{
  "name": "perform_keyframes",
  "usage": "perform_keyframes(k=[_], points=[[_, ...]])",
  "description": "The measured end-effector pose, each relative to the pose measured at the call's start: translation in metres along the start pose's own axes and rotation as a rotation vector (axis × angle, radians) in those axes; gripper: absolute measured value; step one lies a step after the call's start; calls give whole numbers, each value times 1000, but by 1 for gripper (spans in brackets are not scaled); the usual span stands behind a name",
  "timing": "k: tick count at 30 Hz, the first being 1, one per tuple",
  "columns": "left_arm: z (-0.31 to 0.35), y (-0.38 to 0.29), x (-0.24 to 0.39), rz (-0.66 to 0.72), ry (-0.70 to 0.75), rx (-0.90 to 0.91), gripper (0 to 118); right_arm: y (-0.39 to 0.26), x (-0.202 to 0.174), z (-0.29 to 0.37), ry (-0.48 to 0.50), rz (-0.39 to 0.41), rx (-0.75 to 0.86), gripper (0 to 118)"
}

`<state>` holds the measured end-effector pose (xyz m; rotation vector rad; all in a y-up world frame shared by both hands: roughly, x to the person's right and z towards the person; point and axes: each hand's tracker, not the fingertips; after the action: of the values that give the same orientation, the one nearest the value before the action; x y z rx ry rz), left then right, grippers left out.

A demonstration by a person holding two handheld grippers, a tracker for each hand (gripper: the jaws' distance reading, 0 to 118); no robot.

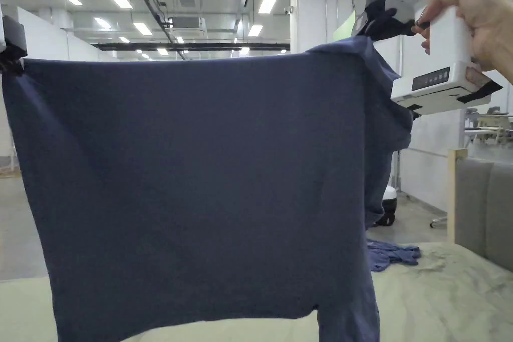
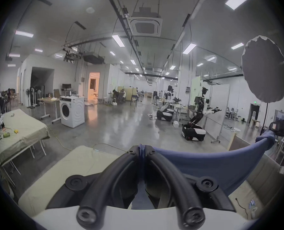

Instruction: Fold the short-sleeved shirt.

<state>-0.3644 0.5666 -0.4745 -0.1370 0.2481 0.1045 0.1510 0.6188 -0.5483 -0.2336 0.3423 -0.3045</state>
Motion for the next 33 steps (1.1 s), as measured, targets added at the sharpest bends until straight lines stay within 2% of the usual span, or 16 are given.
perform_keyframes(k=[3,5,7,11,14,19,24,27,29,31,33], points=[[-10,-23,-5,-5,-1,-19,5,-22,9,-18,16,-25,-30,6],[-32,-48,-12,-21,-10,-84,5,-48,16,-38,-34,6,-96,6],[-50,-79,-16,-15,1,-151,5,-77,24,-57,-35,22,-153,6],[-89,-163,-21,-15,22,-294,5,-151,55,-103,-57,-56,-278,6],[-110,-230,-21,-37,21,-405,5,-214,80,-133,-80,-69,-378,6],[-103,-336,-36,82,-27,-565,5,-319,130,-150,-61,-124,-530,5],[-19,-386,-46,-65,-43,-587,5,-393,150,-91,-26,-105,-618,5],[42,-401,-66,53,-65,-642,5,-422,154,-33,-15,-112,-660,5],[83,-405,-77,34,-88,-658,5,-434,154,8,42,-119,-698,5],[132,-409,-80,9,-72,-649,5,-445,141,57,47,-127,-693,5],[165,-409,-85,-9,-65,-649,5,-450,137,97,87,-182,-685,5]])
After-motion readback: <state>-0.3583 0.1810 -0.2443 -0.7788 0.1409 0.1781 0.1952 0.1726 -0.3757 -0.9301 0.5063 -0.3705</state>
